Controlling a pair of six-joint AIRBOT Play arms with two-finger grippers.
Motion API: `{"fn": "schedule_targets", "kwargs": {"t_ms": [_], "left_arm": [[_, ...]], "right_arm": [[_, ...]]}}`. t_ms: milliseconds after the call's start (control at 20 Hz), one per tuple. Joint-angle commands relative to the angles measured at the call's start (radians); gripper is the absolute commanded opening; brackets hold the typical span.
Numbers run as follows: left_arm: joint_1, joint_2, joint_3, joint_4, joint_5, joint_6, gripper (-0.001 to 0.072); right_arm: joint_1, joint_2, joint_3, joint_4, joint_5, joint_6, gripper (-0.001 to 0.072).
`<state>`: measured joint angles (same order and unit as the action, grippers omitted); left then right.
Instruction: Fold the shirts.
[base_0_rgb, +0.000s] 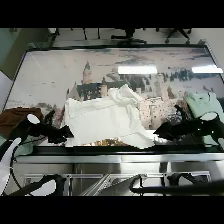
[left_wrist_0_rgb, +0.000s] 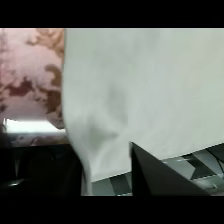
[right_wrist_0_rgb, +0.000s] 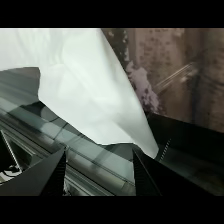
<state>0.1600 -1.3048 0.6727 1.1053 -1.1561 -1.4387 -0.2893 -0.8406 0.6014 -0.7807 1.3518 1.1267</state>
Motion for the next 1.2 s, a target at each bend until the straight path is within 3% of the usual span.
{"fn": "schedule_targets", "kwargs": {"t_ms": [0, 50, 100, 250, 550, 750, 950, 1150], "left_arm": [[-0.018, -0.058, -0.016, 0.001, 0.054, 0.021, 0.0199], [-0.018, -0.06, -0.015, 0.001, 0.061, 0.026, 0.0055], [-0.018, -0.06, -0.006, 0.001, 0.061, 0.032, 0.0015], [-0.018, -0.06, 0.053, 0.001, 0.033, 0.035, 0.0015], [-0.018, -0.06, 0.209, 0.0, -0.039, 0.036, 0.0015], [-0.018, -0.06, 0.261, -0.008, -0.045, 0.036, 0.0015], [-0.018, -0.06, 0.265, -0.008, -0.045, 0.036, 0.0015], [-0.018, -0.06, 0.264, -0.008, -0.045, 0.036, 0.0015]], "right_arm": [[0.058, 0.009, -0.087, -0.003, -0.091, 0.003, 0.0461], [0.085, 0.007, -0.089, -0.006, -0.119, 0.003, 0.0461], [0.109, 0.004, -0.089, -0.006, -0.153, 0.003, 0.0461], [0.143, -0.005, -0.088, -0.022, -0.228, -0.004, 0.0461], [0.117, -0.006, -0.084, -0.092, -0.22, 0.008, 0.0461], [0.121, -0.008, -0.089, -0.051, -0.193, -0.005, 0.0461], [0.237, -0.008, -0.09, -0.035, -0.186, -0.007, 0.0461], [0.326, -0.016, -0.09, -0.035, -0.278, 0.003, 0.0453]]}}
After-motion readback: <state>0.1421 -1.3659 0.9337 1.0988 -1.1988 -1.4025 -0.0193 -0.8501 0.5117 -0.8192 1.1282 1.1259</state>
